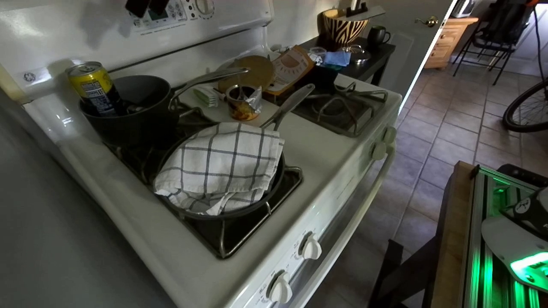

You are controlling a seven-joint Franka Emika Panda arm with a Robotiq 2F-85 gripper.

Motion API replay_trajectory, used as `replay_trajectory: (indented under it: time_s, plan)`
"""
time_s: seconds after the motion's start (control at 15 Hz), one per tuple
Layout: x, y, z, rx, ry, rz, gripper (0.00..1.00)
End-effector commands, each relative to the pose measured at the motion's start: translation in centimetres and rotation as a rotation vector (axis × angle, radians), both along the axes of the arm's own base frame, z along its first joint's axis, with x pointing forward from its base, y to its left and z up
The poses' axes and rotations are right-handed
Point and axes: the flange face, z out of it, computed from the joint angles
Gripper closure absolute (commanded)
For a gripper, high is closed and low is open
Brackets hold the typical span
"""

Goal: Remove the can from the pot

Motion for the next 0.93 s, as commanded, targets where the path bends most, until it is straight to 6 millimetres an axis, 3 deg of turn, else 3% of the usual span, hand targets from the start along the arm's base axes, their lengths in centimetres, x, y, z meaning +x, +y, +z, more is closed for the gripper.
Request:
replay_trajectory:
  time_s: [0.0,0.33,0.53,0.73,0.87]
  plan:
    - [0.0,0.7,-0.2,-0.001,-0.004,0.009,0.0]
    - [0.2,0.1,-0.2,-0.006,-0.012,0.011,0.0]
    - [1.1,1.0,-0.2,-0.096,-0.082,-0.058,0.0]
    - [1.7,3.2,-0.9,-0.172,-0.121,-0.062,0.0]
    - [1.8,5.6,-2.5,-0.185,-0.088,-0.024,0.0]
